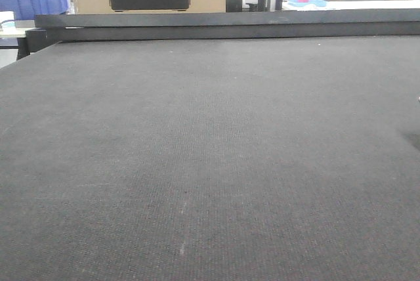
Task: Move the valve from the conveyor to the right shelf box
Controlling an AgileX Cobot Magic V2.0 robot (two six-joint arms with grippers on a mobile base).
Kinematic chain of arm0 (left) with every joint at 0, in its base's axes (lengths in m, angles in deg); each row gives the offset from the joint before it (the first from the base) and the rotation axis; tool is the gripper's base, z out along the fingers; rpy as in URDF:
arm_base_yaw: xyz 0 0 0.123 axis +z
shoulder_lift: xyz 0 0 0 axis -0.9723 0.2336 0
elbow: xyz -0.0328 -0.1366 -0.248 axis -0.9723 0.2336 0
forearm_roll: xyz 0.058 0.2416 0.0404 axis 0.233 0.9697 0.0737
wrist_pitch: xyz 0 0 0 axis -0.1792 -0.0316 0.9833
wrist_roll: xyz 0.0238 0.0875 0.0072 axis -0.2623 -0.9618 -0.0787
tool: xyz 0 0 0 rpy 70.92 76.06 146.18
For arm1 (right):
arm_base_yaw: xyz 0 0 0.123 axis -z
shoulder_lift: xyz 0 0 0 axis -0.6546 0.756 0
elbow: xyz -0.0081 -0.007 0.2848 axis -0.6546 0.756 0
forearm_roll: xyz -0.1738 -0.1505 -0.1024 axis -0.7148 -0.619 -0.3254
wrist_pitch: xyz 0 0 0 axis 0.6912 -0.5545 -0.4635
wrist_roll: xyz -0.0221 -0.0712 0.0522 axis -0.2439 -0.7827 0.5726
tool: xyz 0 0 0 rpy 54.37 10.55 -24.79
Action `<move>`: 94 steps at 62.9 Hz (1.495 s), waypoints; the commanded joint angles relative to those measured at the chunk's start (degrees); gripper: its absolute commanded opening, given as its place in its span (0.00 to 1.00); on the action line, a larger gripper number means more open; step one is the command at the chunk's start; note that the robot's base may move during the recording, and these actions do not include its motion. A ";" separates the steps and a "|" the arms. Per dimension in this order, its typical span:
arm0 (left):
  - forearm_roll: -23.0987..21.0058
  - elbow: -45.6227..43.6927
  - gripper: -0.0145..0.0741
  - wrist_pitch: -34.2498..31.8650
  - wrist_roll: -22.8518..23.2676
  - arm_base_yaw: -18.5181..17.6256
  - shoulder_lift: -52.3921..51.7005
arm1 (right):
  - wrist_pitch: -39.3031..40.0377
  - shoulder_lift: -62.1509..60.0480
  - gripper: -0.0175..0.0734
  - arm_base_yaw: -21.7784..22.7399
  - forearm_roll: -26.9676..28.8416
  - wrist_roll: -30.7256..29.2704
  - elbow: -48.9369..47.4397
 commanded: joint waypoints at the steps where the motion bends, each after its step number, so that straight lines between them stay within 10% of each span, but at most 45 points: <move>1: 0.26 -0.19 0.04 -1.14 0.50 0.26 -0.23 | 1.08 -0.20 0.01 0.30 -0.52 0.12 -0.01; 57: -0.08 -0.30 0.04 -3.50 0.40 0.26 -0.23 | 8.99 -0.20 0.01 0.30 -1.48 0.12 -0.01; 94: 0.32 -41.75 0.04 35.91 0.40 0.26 27.90 | -35.90 21.71 0.01 0.30 -1.13 0.12 -38.51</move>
